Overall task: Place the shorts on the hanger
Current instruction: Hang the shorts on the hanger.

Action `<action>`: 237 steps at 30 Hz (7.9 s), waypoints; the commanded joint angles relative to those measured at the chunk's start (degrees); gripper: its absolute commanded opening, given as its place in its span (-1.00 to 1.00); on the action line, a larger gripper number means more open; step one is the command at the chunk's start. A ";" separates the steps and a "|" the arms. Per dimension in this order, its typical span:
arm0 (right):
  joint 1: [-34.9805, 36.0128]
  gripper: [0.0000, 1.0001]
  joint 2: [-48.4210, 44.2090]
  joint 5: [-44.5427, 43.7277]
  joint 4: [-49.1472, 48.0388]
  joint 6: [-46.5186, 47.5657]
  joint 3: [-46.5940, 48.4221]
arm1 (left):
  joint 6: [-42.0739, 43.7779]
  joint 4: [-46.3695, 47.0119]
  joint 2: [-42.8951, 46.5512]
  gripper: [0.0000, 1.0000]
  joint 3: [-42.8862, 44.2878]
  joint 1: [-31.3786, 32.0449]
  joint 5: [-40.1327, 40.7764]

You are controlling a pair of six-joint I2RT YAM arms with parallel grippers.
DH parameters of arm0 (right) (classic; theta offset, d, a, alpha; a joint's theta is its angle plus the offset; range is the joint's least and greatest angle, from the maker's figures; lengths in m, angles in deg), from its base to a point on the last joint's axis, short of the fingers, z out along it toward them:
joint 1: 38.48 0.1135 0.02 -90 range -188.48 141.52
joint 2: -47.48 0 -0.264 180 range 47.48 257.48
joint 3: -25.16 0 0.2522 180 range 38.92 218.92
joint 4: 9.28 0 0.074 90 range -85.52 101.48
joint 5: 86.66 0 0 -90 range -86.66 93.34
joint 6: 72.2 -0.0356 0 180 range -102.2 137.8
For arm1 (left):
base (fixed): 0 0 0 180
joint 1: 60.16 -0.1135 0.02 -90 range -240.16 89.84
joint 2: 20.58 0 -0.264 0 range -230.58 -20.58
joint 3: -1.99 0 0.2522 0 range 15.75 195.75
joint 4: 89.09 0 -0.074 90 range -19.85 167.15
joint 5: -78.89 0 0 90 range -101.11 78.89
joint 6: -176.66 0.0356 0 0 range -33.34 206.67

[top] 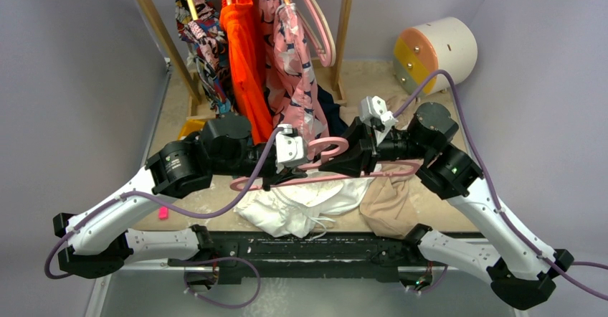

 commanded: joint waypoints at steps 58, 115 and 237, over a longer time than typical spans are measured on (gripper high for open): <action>0.71 -1.00 -25.89 -17.71 -8.71 -9.70 -13.07 | -20.41 21.67 28.36 0.44 -22.84 -0.21 21.81; 0.66 -0.59 -20.12 -12.06 1.59 -6.56 -8.52 | -16.63 22.80 28.43 -1.00 -23.11 -0.30 19.95; 0.68 -1.00 -23.50 -36.13 11.74 -5.50 -11.63 | -67.95 5.89 2.40 -1.00 -35.59 -5.06 55.16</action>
